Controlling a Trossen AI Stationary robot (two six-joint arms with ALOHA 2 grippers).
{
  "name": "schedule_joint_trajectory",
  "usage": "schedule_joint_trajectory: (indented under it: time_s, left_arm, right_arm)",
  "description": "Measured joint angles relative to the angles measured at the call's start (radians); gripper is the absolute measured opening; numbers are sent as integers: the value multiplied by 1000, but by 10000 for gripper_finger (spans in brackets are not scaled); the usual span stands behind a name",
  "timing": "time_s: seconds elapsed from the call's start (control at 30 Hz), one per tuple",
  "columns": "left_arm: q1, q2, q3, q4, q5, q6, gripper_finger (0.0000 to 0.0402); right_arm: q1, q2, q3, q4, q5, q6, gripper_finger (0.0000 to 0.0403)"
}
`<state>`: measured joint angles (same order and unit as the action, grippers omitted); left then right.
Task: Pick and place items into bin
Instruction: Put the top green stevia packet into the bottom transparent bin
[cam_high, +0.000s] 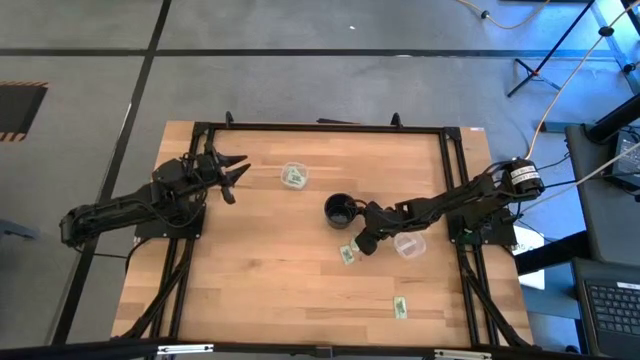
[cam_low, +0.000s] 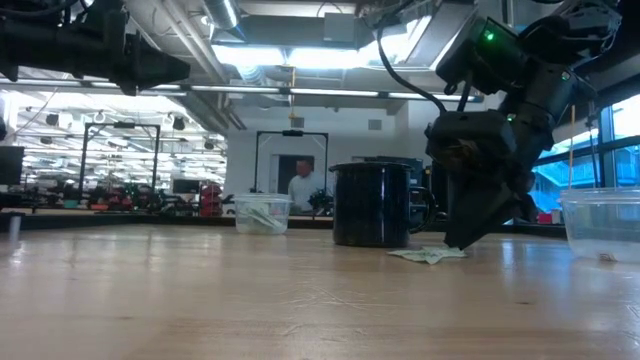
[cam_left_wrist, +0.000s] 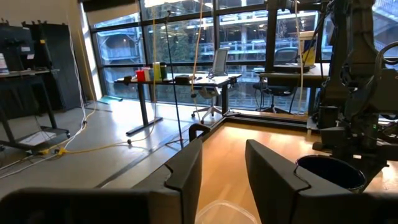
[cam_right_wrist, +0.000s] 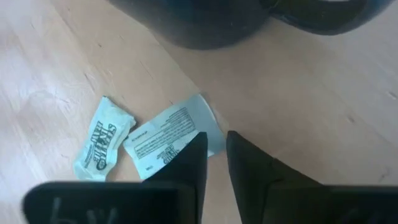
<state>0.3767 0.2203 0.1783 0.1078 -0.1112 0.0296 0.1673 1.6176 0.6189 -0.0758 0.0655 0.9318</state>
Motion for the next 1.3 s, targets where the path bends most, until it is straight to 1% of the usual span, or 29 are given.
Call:
schedule_joint_trajectory:
  time_s: [0.23,0.3,0.57,0.7,0.87,1.1,1.3]
  left_arm:
    - [0,0,0,0,0,0,118]
    - [0,0,0,0,0,0,117]
    - [0,0,0,0,0,0,120]
    - [0,0,0,0,0,0,118]
    - [0,0,0,0,0,0,117]
    - [0,0,0,0,0,0,120]
    - [0,0,0,0,0,1,117]
  right_arm:
    - [0,0,-1,-12,-3,-25,12]
    - [0,0,-1,-12,-3,-26,6]
    - [2,-1,5,-15,24,-27,3]
    - [2,-21,24,-27,25,-58,2]
    - [4,-31,56,-83,19,-98,1]
    - [2,-33,94,-191,88,-102,0]
    - [2,-34,146,-238,95,-128,0]
